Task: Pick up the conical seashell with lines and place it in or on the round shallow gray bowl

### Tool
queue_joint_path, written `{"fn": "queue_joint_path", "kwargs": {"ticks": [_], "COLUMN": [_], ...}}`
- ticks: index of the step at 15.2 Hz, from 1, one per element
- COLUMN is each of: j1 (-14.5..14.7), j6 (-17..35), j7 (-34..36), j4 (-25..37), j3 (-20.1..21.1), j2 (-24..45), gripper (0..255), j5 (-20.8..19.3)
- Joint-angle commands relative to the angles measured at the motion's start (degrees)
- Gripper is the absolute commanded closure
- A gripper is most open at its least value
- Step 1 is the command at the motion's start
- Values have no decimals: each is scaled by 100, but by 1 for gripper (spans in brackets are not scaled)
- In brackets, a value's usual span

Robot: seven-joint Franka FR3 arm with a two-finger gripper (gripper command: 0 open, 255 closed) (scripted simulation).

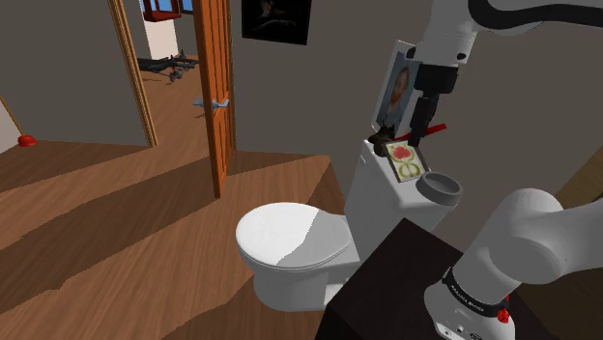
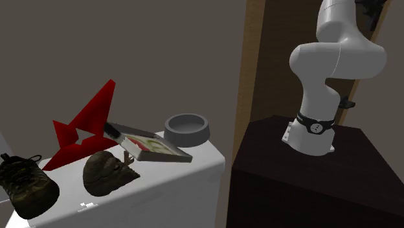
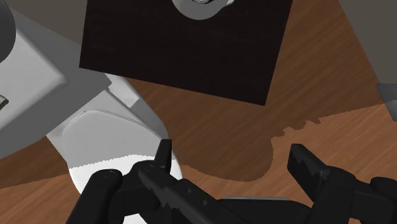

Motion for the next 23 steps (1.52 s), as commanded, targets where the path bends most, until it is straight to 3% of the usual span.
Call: {"fn": "queue_joint_path", "kwargs": {"ticks": [1,14,23], "j1": [0,-163,-117], "j6": [0,715,1437], "j7": [0,-2655,-4480], "j4": [0,98,909], "j3": [0,-1733,-2818], "j2": [0,1164,2792], "gripper": [0,0,0], "j5": [0,-1420,-1803]}}
